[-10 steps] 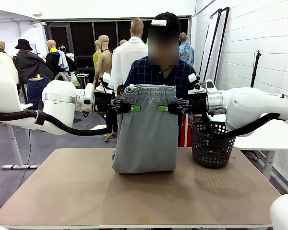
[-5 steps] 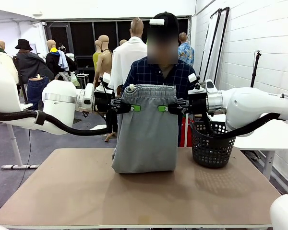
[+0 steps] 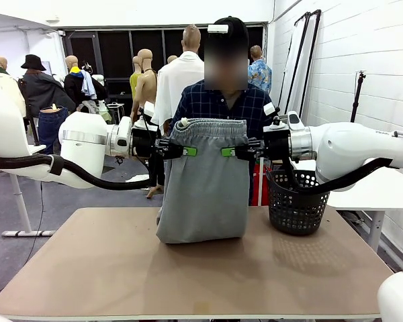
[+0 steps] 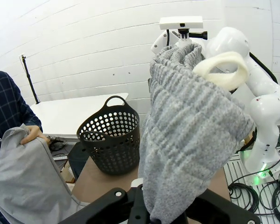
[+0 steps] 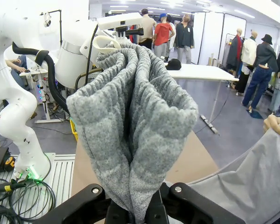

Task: Fold the training pants.
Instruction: Release the ends of the Training pants and then grab the overlapped ends.

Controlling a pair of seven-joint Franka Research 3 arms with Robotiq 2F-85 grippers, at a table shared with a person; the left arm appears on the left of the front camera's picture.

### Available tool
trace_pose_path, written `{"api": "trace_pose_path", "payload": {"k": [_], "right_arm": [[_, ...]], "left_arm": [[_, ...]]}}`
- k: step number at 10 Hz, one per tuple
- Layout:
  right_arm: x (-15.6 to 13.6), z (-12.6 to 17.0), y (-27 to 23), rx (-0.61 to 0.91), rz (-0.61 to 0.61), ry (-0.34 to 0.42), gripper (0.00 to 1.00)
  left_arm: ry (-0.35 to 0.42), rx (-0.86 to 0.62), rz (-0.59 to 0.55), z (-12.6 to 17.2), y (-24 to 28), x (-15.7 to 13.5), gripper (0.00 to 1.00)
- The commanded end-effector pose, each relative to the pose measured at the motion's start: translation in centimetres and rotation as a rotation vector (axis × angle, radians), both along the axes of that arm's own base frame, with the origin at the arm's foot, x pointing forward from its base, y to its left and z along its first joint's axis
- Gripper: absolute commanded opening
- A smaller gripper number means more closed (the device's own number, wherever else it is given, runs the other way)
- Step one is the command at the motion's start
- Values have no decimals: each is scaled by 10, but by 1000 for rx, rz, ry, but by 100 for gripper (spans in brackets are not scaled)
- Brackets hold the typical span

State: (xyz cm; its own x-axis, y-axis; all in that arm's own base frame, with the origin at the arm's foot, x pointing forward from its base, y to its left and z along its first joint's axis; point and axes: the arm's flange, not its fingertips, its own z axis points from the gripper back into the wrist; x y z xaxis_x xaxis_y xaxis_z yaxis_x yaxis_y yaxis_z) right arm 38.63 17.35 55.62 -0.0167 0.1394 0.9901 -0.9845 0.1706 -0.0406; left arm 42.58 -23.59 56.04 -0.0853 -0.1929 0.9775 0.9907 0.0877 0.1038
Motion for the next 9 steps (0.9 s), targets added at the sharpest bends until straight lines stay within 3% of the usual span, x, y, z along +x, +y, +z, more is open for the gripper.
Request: {"api": "trace_pose_path", "payload": {"k": [1,9], "right_arm": [[-3,4,2,-2,3,-15,0],[-3,4,2,-2,3,-15,0]], "left_arm": [[2,-11,-1,1,0,-1,0],[2,-11,-1,1,0,-1,0]]}}
